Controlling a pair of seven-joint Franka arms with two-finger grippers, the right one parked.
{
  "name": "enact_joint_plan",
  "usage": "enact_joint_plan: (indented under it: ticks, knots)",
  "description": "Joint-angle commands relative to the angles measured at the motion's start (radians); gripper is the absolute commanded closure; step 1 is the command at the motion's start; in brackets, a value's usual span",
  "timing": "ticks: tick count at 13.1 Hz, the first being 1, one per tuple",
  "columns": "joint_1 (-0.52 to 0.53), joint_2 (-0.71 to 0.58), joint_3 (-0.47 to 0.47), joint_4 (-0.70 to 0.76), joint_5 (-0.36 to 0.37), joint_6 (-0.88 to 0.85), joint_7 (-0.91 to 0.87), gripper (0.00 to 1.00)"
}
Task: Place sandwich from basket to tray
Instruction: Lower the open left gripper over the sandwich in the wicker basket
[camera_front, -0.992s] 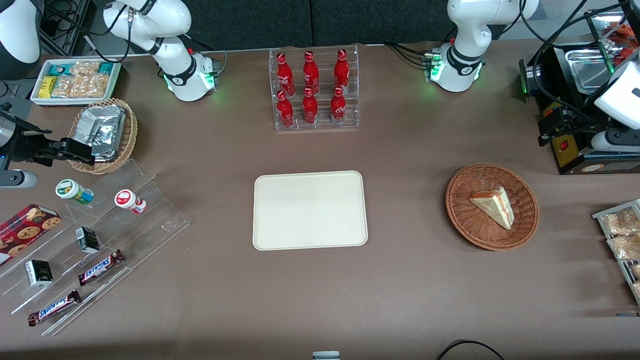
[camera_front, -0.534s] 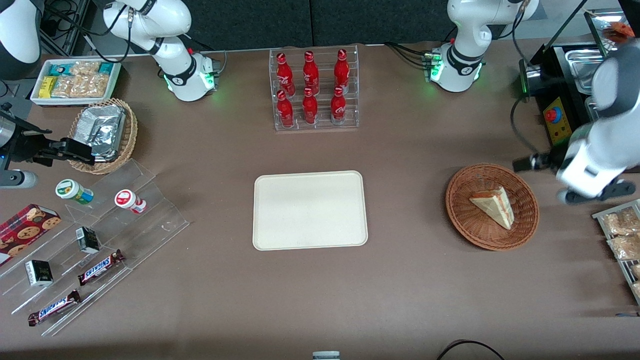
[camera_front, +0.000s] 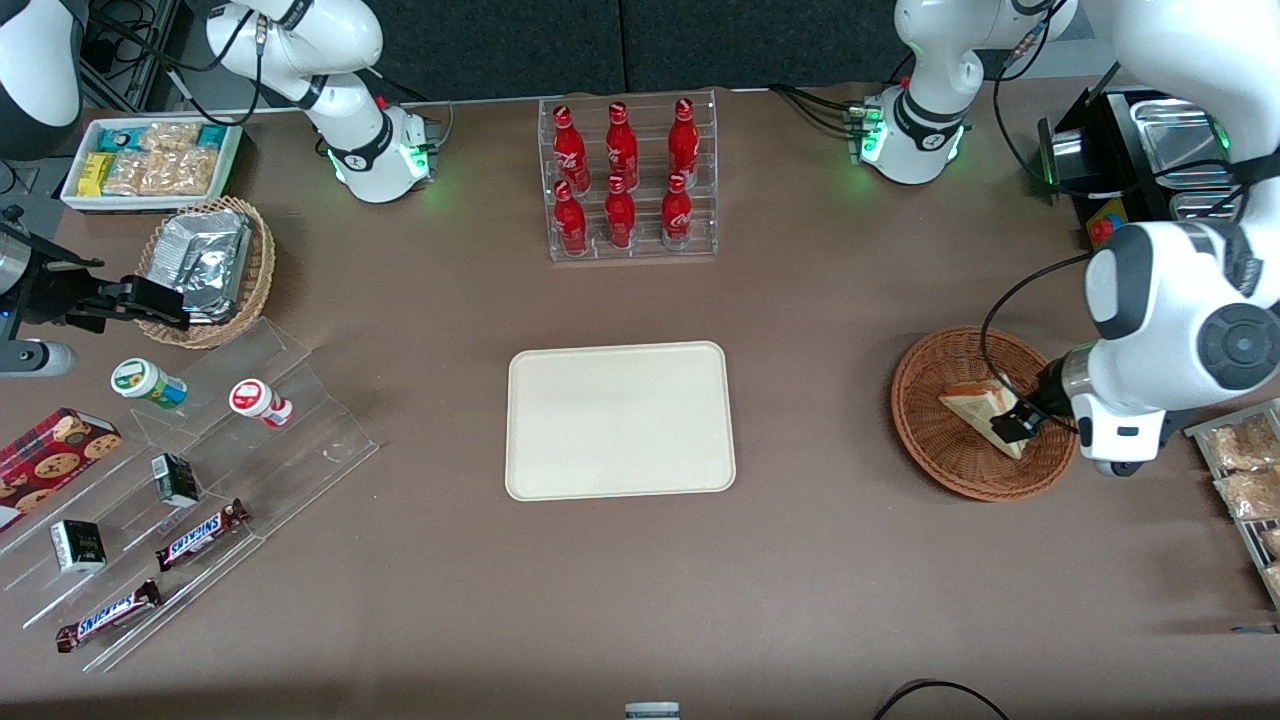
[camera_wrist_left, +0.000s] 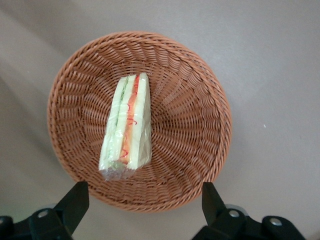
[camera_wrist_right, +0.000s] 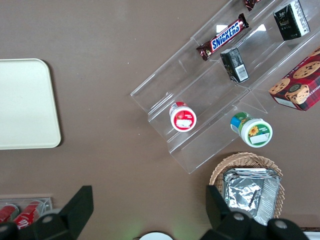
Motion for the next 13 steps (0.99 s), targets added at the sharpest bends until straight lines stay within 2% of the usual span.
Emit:
enact_joint_plan:
  ticks: [1, 7, 13]
  knots:
    - [0.000, -0.039, 0.021, -0.098, 0.017, 0.058, -0.046, 0.00]
    - [0.002, -0.010, 0.052, -0.172, 0.000, 0.190, -0.048, 0.00]
    - [0.002, 0.058, 0.052, -0.178, 0.000, 0.224, -0.048, 0.00]
